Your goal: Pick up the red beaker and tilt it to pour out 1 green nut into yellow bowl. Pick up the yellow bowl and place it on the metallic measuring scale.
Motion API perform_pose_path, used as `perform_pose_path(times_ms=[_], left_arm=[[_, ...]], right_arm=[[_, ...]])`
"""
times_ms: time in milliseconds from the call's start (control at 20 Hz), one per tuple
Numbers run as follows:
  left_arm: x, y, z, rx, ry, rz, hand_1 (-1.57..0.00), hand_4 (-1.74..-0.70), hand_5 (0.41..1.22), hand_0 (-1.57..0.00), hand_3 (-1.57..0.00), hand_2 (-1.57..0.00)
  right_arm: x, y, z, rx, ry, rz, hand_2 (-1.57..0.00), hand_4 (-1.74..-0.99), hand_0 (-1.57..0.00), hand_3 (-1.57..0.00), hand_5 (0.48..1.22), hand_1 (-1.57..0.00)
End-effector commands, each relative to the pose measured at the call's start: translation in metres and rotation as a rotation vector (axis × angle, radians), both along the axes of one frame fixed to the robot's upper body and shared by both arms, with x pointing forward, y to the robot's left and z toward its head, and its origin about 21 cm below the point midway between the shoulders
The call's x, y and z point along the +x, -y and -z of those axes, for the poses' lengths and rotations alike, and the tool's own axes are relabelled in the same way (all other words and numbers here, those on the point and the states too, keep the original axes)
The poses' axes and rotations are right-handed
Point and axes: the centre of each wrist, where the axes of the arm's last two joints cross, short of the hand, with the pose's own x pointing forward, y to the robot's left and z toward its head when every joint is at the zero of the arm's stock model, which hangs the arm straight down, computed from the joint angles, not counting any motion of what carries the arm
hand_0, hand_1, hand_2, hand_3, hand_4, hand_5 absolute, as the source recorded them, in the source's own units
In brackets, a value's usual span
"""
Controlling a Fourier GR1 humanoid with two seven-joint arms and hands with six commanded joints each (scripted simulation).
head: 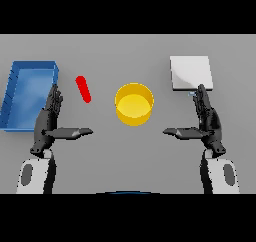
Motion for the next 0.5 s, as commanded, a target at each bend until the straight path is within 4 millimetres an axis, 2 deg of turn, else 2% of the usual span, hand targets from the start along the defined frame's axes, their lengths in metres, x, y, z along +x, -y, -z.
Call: perform_pose_path(times_ms=[0,250,350,450], left_arm=[[0.000,0.000,0.000,0.000,0.000,-0.001,0.00,-1.20,0.677,0.00,0.00,0.00],[-0.001,0.000,0.002,0.000,-0.004,-0.002,0.00,-1.20,0.677,0.00,0.00,0.00],[-0.013,0.000,-0.006,0.097,0.048,0.058,0.00,-1.20,0.677,0.00,0.00,0.00],[-0.018,0.000,-0.010,0.139,0.043,0.076,0.00,-1.20,0.674,0.00,0.00,0.00]], right_arm=[[0.001,-0.001,0.000,0.001,-0.001,0.000,0.00,-1.177,0.00,0.00,0.572,0.00],[0.006,-0.009,0.001,-0.002,-0.011,-0.002,0.00,-1.177,0.00,0.00,0.572,0.00],[-0.001,0.000,-0.006,-0.183,0.059,-0.017,0.00,-1.178,0.00,0.00,0.573,0.00],[-0.006,-0.001,-0.007,-0.228,0.072,-0.044,0.00,-1.190,0.00,0.00,0.579,0.00]])
